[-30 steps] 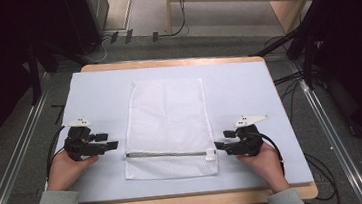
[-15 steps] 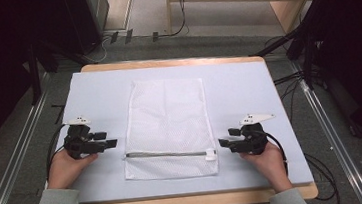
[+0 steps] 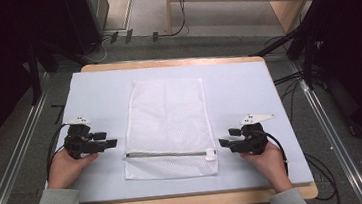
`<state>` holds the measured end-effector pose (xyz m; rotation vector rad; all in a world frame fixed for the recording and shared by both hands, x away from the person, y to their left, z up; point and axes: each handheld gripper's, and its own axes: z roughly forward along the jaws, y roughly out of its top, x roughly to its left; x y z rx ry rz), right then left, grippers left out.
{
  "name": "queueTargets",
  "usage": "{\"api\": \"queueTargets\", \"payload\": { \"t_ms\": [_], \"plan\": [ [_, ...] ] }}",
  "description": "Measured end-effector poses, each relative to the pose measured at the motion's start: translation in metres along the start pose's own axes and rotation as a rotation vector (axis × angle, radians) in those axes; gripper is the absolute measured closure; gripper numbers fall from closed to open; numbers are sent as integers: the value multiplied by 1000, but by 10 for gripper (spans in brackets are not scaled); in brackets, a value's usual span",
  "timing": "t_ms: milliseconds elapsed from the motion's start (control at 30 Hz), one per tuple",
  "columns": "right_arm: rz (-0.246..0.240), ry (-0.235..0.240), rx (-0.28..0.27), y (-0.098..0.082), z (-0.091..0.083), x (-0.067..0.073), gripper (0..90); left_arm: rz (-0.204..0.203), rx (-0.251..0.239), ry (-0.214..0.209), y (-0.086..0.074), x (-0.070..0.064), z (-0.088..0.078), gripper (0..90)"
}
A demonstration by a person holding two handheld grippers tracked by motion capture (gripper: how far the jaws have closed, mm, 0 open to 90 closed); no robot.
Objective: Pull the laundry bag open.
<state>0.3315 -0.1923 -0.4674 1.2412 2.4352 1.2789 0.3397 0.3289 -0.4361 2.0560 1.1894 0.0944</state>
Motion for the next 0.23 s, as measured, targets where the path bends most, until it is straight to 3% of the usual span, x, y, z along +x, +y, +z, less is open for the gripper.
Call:
{"api": "queueTargets", "payload": {
  "t_ms": [233],
  "plan": [
    [1,-1,-1,0,0,0,377,-2,3,2,0,0,0,346]
  ]
}}
